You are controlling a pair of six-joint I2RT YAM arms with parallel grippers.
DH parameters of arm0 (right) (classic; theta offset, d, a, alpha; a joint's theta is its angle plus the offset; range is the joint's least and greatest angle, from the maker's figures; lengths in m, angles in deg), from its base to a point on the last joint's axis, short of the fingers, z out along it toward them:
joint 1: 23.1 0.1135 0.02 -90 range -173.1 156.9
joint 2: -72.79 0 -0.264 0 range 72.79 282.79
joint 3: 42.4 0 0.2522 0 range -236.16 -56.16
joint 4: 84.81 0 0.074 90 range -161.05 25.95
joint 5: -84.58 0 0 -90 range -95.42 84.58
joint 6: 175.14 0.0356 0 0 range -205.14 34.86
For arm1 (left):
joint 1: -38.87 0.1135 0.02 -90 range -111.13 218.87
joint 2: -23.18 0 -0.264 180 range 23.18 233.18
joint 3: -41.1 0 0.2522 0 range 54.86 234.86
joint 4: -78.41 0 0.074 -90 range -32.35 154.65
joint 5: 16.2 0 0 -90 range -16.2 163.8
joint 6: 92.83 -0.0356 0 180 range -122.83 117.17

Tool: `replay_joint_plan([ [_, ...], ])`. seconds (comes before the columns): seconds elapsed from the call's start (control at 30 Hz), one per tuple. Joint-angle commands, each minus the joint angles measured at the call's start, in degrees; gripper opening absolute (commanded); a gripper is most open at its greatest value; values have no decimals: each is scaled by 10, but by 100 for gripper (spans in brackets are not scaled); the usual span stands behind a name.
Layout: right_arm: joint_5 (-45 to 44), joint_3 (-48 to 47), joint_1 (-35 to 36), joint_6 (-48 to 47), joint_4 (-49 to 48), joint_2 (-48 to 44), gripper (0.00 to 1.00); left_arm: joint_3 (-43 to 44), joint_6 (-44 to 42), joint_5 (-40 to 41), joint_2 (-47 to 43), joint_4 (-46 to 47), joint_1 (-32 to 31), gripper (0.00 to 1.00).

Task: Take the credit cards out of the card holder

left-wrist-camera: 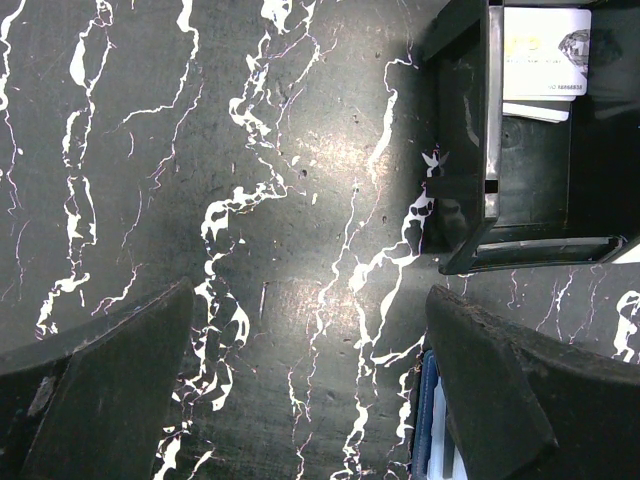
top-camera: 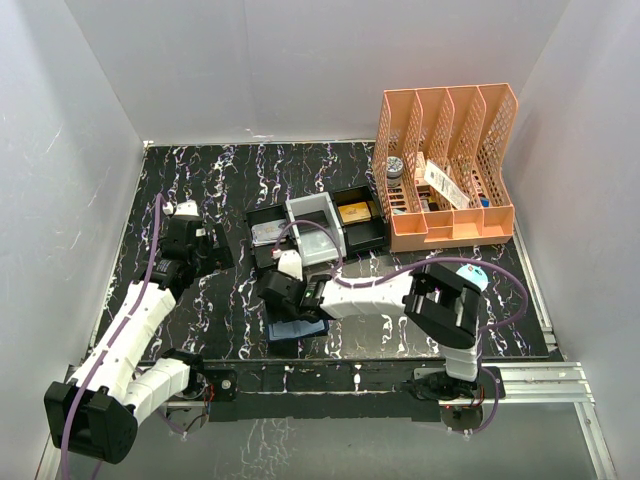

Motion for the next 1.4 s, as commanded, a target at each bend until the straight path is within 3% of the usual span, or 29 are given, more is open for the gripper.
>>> replay_joint_plan([
  [0.0, 62, 35, -14, 26, -51, -29, 54, 11, 0, 6, -1, -7, 1, 99],
  [0.17, 78, 50, -23, 29, -72, -44, 54, 12, -1, 4, 3, -7, 1, 99],
  [0.37, 79, 58, -27, 34, -66, -43, 46, 11, -1, 3, 2, -6, 1, 99],
  [0.73, 145, 130, -61, 58, -157, -106, 31, 9, -4, -14, 6, -2, 2, 99],
  [1.1, 228, 171, -82, 59, -233, -126, 31, 7, -8, -38, 16, 1, 1, 99],
  [1.37, 253, 174, -85, 55, -258, -119, 36, 8, -10, -42, 17, 3, 1, 99],
])
